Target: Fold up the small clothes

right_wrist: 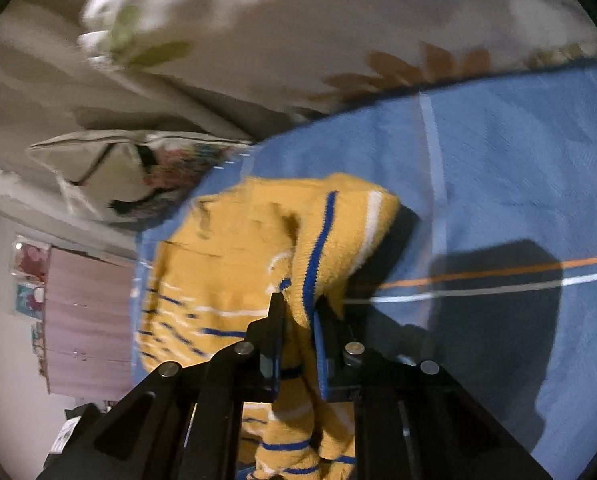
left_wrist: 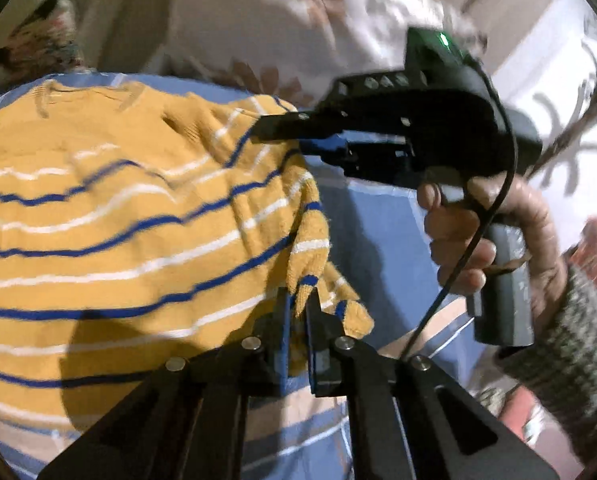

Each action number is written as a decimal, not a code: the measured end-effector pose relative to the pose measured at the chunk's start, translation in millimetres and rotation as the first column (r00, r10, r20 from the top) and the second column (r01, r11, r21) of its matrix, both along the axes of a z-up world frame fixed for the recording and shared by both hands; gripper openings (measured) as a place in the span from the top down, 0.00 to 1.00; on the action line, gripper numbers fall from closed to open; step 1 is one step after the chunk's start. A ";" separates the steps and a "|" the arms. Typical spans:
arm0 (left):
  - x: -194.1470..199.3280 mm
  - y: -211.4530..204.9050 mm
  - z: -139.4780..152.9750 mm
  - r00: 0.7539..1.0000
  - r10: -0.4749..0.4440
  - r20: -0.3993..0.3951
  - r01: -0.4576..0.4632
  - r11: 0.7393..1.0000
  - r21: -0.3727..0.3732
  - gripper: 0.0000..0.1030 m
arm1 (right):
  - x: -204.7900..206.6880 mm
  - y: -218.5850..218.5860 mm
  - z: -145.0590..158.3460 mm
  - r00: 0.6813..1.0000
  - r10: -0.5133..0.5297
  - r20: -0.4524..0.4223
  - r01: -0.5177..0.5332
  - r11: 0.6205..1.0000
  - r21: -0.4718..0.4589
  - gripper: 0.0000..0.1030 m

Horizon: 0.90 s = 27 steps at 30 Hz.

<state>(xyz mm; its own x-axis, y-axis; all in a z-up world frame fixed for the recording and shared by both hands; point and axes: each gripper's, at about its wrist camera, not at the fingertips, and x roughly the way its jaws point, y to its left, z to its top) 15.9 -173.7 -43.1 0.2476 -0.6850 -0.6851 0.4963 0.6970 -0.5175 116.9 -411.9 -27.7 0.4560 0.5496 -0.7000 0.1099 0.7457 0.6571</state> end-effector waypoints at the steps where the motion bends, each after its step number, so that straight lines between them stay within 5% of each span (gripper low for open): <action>1: 2.0 11.9 5.4 1.000 0.017 -0.006 -0.018 1.000 -0.026 0.94 | 3.0 7.8 7.7 1.000 0.009 0.006 -0.009 1.000 0.005 0.87; 11: 20.3 187.3 28.6 0.958 0.261 -0.121 -0.283 0.933 -0.222 0.94 | 65.2 151.8 50.1 0.987 0.157 0.030 -0.157 0.988 0.002 0.87; 21: 15.8 313.2 -11.4 0.866 0.411 -0.285 -0.480 0.843 -0.243 0.94 | 120.4 290.5 7.7 0.956 0.284 -0.077 -0.289 0.954 -0.078 0.87; 27: 13.6 344.8 -17.7 0.855 0.425 -0.296 -0.497 0.834 -0.240 0.94 | 134.9 327.4 -12.3 0.948 0.299 -0.109 -0.311 0.944 -0.113 0.87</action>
